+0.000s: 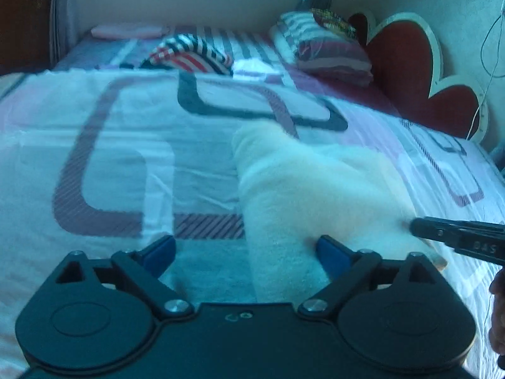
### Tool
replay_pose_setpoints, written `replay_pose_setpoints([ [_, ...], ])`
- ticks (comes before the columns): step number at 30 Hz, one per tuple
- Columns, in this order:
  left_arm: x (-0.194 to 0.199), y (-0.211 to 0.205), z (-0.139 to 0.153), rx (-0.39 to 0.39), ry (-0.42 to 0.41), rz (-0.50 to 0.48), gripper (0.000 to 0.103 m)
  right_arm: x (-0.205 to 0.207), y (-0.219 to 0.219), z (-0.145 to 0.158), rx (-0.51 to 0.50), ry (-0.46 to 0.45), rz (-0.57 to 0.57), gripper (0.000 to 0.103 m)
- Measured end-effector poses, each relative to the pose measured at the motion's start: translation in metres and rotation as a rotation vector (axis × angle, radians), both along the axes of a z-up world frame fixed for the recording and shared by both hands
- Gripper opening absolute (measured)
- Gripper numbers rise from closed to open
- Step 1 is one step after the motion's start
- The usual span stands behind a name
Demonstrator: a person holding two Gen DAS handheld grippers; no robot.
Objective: Fold small clothes
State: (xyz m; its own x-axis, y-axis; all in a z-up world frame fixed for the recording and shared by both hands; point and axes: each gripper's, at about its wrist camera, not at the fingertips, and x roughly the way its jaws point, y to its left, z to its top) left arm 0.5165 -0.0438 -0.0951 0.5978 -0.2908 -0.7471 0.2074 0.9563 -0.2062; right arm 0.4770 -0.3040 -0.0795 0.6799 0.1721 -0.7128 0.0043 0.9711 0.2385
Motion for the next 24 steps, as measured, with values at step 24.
replay_pose_setpoints([
  [24,-0.003,0.02,-0.028,-0.376,0.227,-0.052,0.069,-0.021,-0.055,-0.046,0.697,0.157,-0.017,0.06],
])
